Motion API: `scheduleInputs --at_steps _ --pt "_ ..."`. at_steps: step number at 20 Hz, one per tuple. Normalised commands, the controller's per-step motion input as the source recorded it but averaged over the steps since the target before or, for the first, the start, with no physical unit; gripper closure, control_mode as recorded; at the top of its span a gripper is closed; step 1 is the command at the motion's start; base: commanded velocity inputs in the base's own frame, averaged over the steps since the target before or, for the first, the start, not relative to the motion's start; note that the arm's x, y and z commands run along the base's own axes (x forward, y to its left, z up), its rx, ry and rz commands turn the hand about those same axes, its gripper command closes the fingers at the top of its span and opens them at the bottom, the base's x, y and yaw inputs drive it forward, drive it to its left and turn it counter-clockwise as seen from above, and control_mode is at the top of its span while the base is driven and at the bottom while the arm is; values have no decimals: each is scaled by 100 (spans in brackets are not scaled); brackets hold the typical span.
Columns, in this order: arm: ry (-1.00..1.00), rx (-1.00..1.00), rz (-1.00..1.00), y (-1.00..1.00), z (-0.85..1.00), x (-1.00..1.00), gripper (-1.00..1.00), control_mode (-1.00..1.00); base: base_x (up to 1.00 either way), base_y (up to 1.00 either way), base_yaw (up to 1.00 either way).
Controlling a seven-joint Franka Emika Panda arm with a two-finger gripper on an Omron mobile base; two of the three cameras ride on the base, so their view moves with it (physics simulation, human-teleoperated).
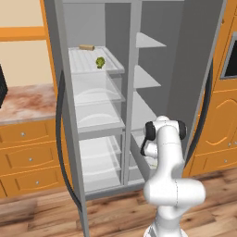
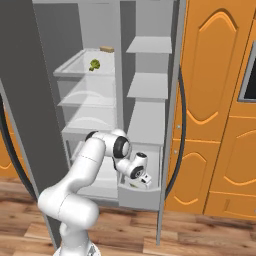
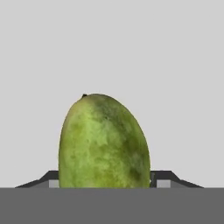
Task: Take the mango and broccoli from the fridge shelf and place them in the freezer drawer to begin freezing them.
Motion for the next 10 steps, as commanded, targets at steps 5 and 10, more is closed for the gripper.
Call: scheduleInputs --at_steps 5,10 --pt "-11 0 0 0 0 0 -100 -100 0 0 0" --pt "-15 0 0 0 52 0 -100 -100 0 0 0"
